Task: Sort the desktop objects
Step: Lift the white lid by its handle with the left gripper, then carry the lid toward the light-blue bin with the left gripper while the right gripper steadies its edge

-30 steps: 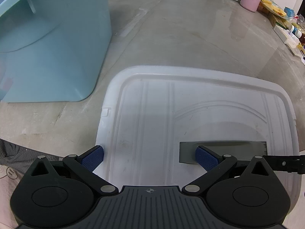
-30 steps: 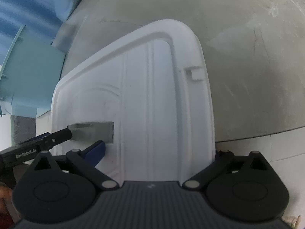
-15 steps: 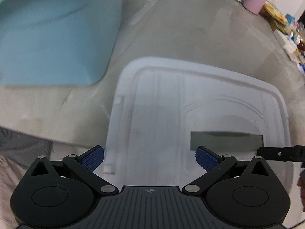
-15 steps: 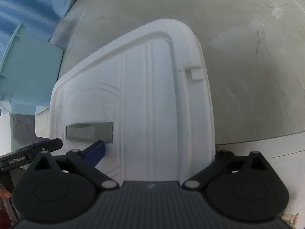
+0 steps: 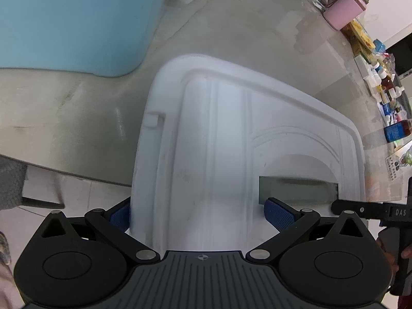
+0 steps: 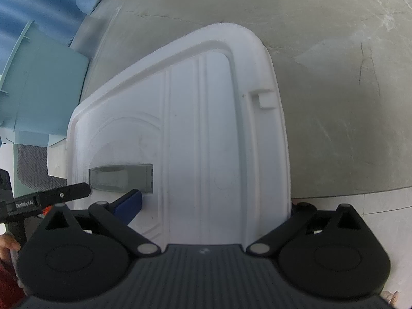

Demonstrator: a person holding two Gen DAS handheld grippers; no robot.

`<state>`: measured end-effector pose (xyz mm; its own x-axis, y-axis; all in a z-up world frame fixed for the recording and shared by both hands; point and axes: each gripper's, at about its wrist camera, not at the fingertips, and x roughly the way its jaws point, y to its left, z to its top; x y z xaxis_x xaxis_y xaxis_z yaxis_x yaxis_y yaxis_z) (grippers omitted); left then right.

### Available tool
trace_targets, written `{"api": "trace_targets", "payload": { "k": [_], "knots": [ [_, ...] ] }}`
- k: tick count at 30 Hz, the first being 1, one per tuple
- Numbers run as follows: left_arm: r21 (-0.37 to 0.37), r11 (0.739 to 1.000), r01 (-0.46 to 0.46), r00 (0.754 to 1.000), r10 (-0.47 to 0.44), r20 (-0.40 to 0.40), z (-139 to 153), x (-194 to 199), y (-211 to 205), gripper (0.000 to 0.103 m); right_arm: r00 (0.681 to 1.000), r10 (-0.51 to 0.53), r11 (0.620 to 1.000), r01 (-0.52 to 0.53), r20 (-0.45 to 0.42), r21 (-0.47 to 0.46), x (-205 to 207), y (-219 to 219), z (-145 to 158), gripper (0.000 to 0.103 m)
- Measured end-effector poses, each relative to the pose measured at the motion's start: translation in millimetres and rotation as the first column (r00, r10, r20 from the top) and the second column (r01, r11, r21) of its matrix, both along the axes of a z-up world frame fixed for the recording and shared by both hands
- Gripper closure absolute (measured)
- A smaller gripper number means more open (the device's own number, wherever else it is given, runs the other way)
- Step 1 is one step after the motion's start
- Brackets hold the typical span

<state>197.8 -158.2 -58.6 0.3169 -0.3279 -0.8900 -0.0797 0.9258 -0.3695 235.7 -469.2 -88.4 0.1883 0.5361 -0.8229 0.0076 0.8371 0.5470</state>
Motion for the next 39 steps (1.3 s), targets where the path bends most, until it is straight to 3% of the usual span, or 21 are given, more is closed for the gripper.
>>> {"api": "trace_targets", "payload": {
  "k": [11,27,39],
  "knots": [
    [0.036,0.999,0.012,0.999,-0.013,0.034,0.6,-0.5,-11.2,0.0,1.0,-0.005,0.999,0.006,0.028,-0.047,-8.5,1.1,5.8,0.0],
    [0.07,0.997,0.014,0.989,-0.024,0.147,42.3,-22.6,-14.5,0.0,0.991,-0.014,0.998,0.021,0.134,-0.051,-28.4,-1.3,35.6,0.0],
    [0.081,0.997,-0.005,0.98,-0.011,0.2,73.6,-89.8,-13.1,0.0,0.983,-0.006,0.999,0.012,0.185,-0.036,-77.5,9.2,54.8,0.0]
  ]
}}
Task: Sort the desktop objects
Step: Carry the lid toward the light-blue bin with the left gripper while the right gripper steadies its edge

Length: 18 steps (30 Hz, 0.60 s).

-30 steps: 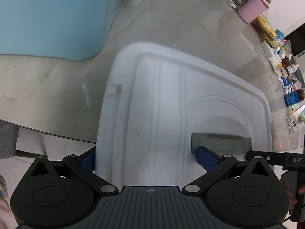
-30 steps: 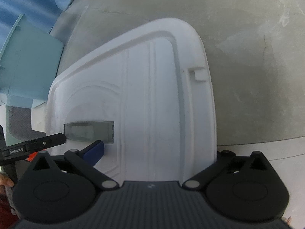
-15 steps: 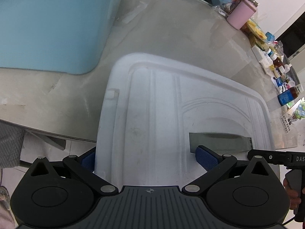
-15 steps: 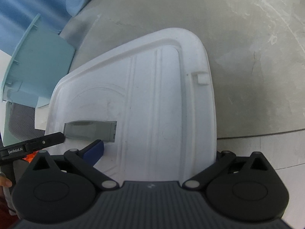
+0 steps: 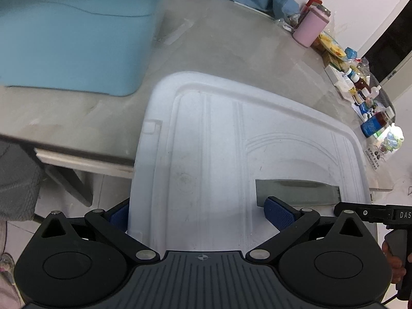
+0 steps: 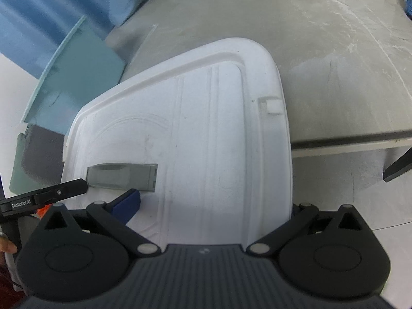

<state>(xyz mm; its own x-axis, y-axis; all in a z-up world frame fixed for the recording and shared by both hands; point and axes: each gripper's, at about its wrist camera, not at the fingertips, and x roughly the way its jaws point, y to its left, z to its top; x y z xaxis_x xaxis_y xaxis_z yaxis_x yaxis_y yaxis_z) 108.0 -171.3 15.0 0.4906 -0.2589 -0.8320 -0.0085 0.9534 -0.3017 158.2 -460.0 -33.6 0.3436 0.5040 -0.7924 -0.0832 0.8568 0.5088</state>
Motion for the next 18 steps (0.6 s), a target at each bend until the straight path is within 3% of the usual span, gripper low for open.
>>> {"api": "trace_targets", "payload": {
  "k": [18],
  "knots": [
    [0.011,1.0,-0.022,0.998,0.022,0.056,31.9,-84.0,64.8,0.0,0.999,0.015,1.0,-0.015,0.042,0.017,-47.7,65.8,23.5,0.0]
  ]
}}
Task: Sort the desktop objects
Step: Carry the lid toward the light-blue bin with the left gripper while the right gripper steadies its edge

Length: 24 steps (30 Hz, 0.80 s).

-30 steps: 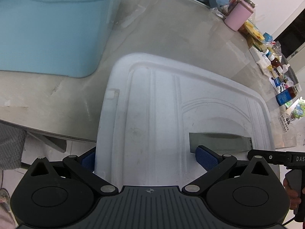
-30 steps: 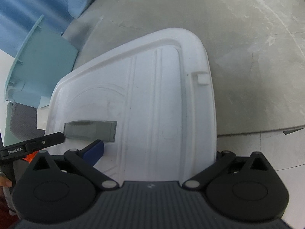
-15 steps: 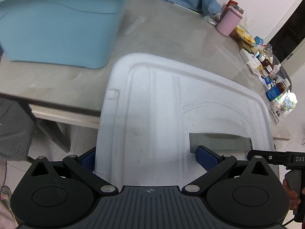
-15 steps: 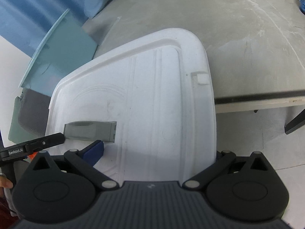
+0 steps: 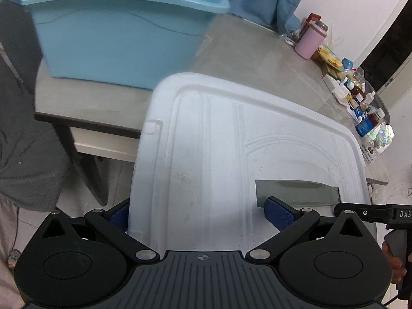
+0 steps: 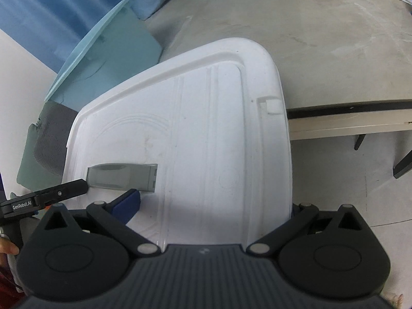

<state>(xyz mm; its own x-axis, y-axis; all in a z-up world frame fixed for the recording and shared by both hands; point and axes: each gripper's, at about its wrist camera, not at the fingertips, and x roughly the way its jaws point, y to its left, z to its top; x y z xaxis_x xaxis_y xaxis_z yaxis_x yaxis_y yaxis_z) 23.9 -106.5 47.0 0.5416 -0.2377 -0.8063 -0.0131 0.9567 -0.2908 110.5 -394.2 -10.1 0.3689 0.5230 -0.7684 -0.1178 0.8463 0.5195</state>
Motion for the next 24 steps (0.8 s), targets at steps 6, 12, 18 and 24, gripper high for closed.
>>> {"api": "trace_targets", "payload": {
  "k": [6,12,18,24],
  "knots": [
    [0.005,1.0,0.019,1.0,-0.019,0.019,7.9,-19.5,44.2,0.0,1.0,-0.021,1.0,0.021,0.01,0.013,-18.9,40.5,5.6,0.0],
    [-0.008,1.0,0.019,0.999,-0.019,0.035,12.3,-40.2,93.2,0.0,0.999,-0.027,1.0,0.027,0.031,0.0,-31.8,87.6,15.9,0.0],
    [0.004,1.0,0.015,0.999,-0.015,0.043,17.0,-63.8,149.3,0.0,0.999,-0.026,1.0,0.026,0.04,0.011,-46.6,140.7,17.3,0.0],
    [0.021,1.0,0.006,0.999,-0.007,0.041,24.0,-85.9,202.7,0.0,0.999,-0.022,0.999,0.022,0.028,0.027,-56.0,189.2,17.0,0.0]
  ]
}}
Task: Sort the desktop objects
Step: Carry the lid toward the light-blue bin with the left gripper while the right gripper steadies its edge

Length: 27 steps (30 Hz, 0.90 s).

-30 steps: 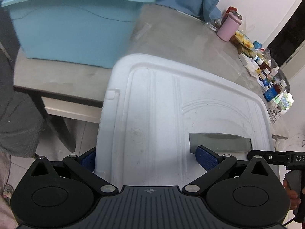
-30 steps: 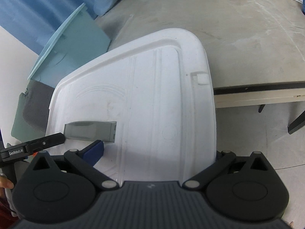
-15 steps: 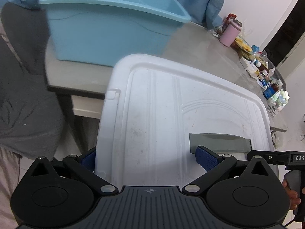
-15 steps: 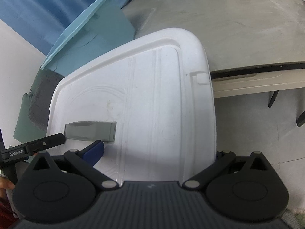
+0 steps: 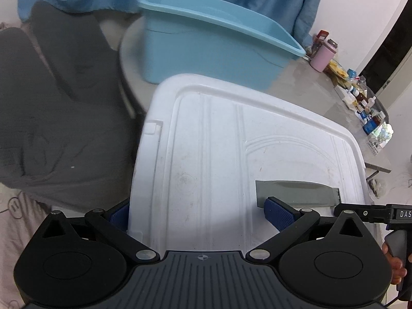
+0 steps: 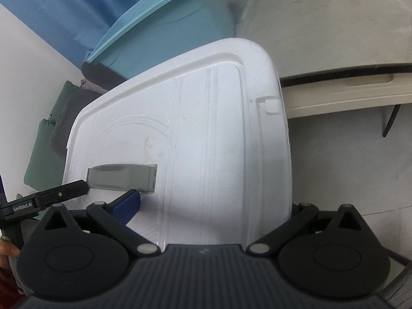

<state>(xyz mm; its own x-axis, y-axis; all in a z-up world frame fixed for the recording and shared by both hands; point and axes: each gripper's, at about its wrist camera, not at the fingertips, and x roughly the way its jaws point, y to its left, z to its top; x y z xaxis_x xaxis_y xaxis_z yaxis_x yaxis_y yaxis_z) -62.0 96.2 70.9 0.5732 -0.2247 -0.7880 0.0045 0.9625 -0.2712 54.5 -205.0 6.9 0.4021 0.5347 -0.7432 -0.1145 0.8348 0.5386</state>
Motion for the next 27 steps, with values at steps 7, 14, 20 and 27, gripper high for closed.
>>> {"api": "trace_targets", "payload": {
  "k": [7,14,20,27],
  "knots": [
    [-0.015,1.0,-0.014,1.0,0.014,0.002,7.4,-17.4,54.2,0.0,1.0,0.012,1.0,-0.012,0.005,-0.013,-6.2,36.8,12.5,0.0],
    [-0.04,0.999,-0.023,1.0,0.023,0.002,19.0,-26.8,90.1,0.0,1.0,0.024,0.999,-0.024,-0.002,-0.033,-8.9,59.7,34.0,0.0],
    [-0.047,0.998,-0.035,0.999,0.035,0.008,40.7,-25.4,99.2,0.0,0.999,0.041,0.998,-0.041,0.011,-0.042,-5.7,74.5,56.4,0.0],
    [-0.043,0.998,-0.045,0.999,0.046,0.029,61.8,-14.0,102.0,0.0,0.998,0.056,0.998,-0.055,0.034,-0.04,2.0,71.4,70.8,0.0]
  ]
}}
